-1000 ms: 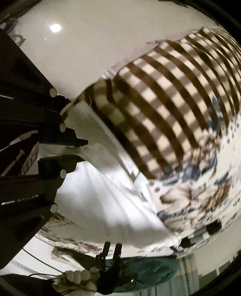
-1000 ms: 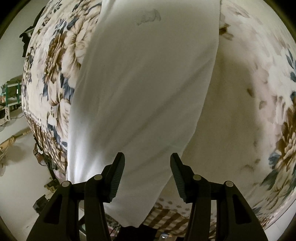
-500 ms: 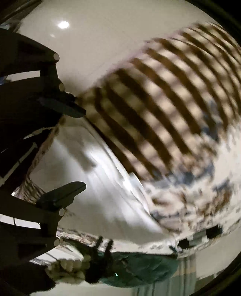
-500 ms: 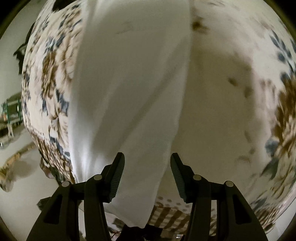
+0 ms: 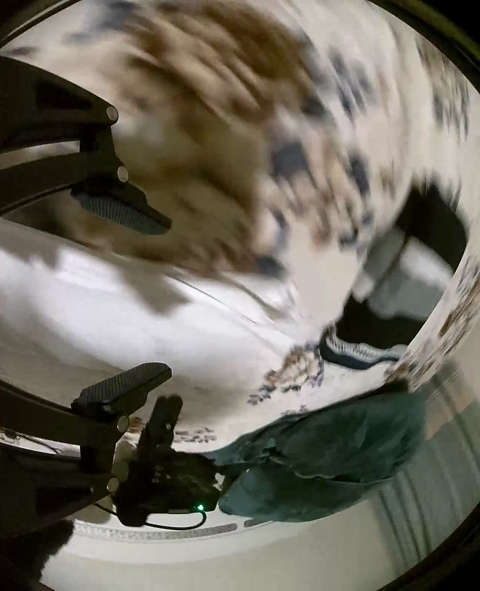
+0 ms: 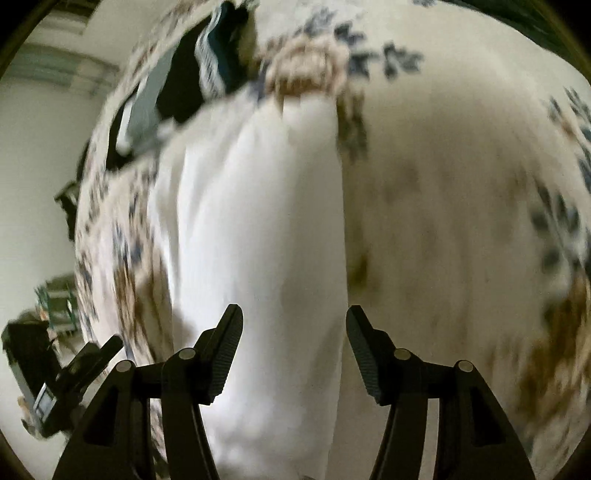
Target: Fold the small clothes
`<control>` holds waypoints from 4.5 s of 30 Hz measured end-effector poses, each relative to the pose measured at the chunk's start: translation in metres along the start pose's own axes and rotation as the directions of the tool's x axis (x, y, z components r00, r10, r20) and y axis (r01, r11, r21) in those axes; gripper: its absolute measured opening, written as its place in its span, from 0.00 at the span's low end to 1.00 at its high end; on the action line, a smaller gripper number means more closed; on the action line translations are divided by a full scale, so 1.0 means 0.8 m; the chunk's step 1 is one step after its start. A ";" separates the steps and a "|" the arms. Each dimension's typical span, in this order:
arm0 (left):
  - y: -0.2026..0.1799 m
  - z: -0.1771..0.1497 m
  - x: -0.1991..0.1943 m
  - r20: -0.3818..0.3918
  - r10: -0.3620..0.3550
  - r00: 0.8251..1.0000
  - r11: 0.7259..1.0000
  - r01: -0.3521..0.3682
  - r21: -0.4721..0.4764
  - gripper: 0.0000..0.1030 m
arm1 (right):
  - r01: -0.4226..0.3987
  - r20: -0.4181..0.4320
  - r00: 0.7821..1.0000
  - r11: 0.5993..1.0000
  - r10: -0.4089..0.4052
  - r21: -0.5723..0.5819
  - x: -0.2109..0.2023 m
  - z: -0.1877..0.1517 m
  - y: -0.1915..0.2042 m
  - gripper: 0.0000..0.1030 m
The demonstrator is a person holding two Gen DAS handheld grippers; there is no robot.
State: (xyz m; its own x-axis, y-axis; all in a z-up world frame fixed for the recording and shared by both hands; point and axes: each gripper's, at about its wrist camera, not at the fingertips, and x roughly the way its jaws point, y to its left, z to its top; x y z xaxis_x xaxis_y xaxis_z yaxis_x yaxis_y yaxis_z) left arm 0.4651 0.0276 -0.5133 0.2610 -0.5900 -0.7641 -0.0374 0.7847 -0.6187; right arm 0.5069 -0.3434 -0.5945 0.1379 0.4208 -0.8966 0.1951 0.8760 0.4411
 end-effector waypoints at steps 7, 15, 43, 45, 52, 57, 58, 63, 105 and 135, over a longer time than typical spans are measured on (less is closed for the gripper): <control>-0.019 0.090 0.127 -0.148 0.020 0.989 0.999 -0.014 0.046 0.68 | -0.147 -0.014 0.989 0.985 0.148 0.088 0.049 0.088 -0.036 0.59; -0.020 0.097 0.143 -0.106 0.037 0.994 0.994 -0.027 0.103 0.20 | -0.293 -0.021 0.955 0.952 0.295 0.086 0.079 0.124 -0.042 0.41; 0.055 -0.199 -0.050 -0.210 0.006 0.978 0.991 -0.034 -0.131 0.58 | -0.290 -0.340 0.930 0.842 0.136 -0.454 -0.024 -0.200 0.041 0.56; 0.076 -0.221 -0.067 -0.213 0.006 0.977 0.979 -0.050 -0.199 0.59 | -0.281 -0.360 0.926 0.849 0.117 -0.447 -0.027 -0.215 0.033 0.56; 0.047 -0.158 -0.081 -0.066 -0.058 0.996 0.987 0.047 -0.156 0.59 | -0.267 -0.114 0.962 0.941 0.248 -0.206 -0.062 -0.190 0.019 0.57; -0.022 -0.094 -0.013 -0.047 0.004 0.999 0.995 0.001 0.104 0.59 | -0.106 0.062 0.991 0.985 0.115 -0.139 -0.023 -0.172 0.049 0.57; -0.026 -0.092 0.006 -0.070 0.050 0.996 0.986 -0.038 0.161 0.59 | -0.065 0.060 0.996 0.989 0.073 -0.131 -0.011 -0.167 0.054 0.56; -0.009 -0.130 0.058 -0.187 0.300 0.935 0.901 -0.214 0.377 0.59 | 0.223 -0.019 0.973 0.963 -0.228 -0.148 0.046 -0.195 0.044 0.49; 0.070 -0.432 -0.109 -0.302 0.139 0.943 0.986 -0.162 -0.050 0.08 | -0.176 -0.210 0.941 0.913 0.266 0.367 0.069 -0.584 0.019 0.04; 0.045 -0.049 -0.035 0.028 -0.288 0.957 0.915 0.284 -0.286 0.76 | -0.399 0.274 0.913 0.807 0.304 0.436 -0.048 -0.183 -0.014 0.55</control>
State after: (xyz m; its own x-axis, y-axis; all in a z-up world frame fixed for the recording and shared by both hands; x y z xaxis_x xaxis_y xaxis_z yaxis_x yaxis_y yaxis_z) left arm 0.4188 0.0652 -0.5210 0.2876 -0.7855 -0.5479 -0.2362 0.4962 -0.8354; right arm 0.3570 -0.3349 -0.5707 0.4510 0.5855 -0.6736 0.5254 0.4360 0.7307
